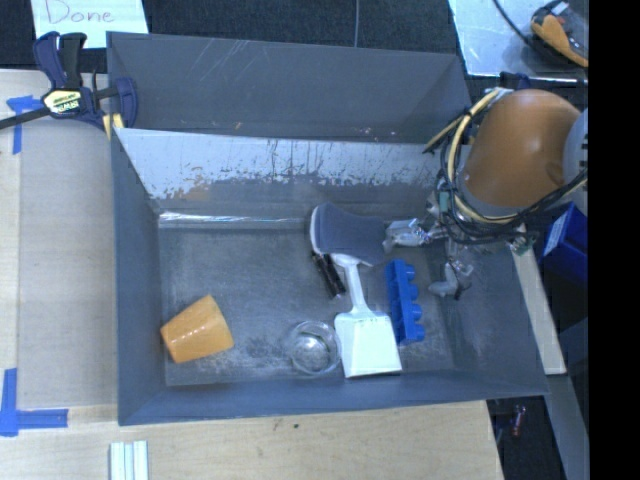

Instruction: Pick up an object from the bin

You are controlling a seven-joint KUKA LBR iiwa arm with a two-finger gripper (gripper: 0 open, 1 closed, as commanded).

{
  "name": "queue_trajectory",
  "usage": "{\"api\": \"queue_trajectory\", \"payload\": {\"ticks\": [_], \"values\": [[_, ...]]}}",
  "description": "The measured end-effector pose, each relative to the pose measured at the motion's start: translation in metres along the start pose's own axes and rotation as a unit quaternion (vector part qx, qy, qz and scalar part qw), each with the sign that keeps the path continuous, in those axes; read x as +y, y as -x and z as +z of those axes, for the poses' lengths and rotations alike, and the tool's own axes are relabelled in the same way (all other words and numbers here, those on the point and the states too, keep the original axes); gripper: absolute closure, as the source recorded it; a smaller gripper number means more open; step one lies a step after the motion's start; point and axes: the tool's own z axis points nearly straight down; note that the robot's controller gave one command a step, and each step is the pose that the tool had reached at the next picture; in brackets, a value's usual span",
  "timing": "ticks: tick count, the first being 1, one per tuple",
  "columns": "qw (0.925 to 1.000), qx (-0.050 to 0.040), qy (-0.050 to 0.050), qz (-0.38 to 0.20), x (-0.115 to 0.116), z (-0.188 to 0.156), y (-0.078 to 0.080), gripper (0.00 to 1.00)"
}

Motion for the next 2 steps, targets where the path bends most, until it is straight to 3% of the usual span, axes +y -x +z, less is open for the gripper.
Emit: {"api": "queue_trajectory", "payload": {"ticks": [1,2], "values": [[0.9895,0.0017,0.003,-0.145,0.017,0.0,0.007,0.0],[0.9964,0.0003,0.001,-0.085,0.01,0.031,0.008,0.0]]}}
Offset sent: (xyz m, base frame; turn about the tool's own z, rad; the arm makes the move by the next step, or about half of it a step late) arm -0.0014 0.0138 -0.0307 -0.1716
